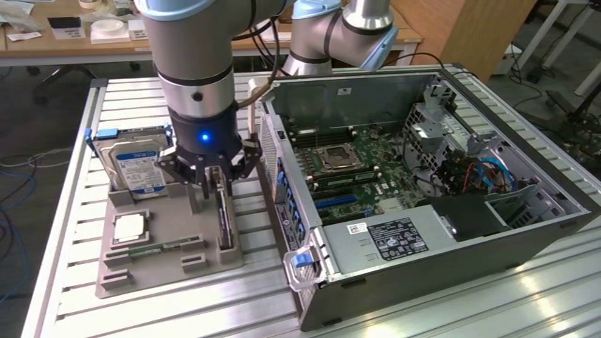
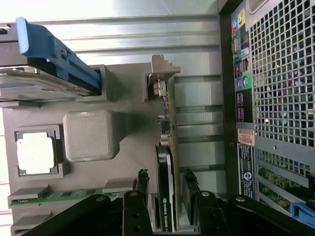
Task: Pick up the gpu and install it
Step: 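Pick up the gpu and move the gpu toward the slot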
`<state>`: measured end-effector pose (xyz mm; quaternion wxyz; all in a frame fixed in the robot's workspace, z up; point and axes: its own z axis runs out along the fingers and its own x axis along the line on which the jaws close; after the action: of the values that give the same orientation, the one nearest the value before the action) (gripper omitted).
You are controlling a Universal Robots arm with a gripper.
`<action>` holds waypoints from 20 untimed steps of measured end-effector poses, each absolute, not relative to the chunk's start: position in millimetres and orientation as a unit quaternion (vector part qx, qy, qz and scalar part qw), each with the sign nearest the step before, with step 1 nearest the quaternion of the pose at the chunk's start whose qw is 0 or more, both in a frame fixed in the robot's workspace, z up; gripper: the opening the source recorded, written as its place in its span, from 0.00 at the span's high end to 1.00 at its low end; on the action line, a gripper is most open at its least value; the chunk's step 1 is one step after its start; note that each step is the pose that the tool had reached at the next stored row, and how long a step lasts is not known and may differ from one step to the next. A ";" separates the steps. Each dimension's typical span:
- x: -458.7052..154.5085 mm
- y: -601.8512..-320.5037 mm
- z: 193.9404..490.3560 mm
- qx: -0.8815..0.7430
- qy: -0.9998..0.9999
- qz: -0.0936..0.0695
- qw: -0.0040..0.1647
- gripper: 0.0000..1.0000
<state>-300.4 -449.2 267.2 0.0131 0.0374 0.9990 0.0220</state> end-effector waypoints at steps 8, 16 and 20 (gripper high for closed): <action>-300.5 -449.2 262.6 0.037 0.999 0.022 0.013 0.58; -299.3 -450.8 262.4 0.037 0.999 0.022 0.013 0.58; -299.1 -452.2 261.4 0.037 0.999 0.021 0.013 0.58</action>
<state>-299.1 -452.2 261.4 0.0131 0.0374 0.9990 0.0215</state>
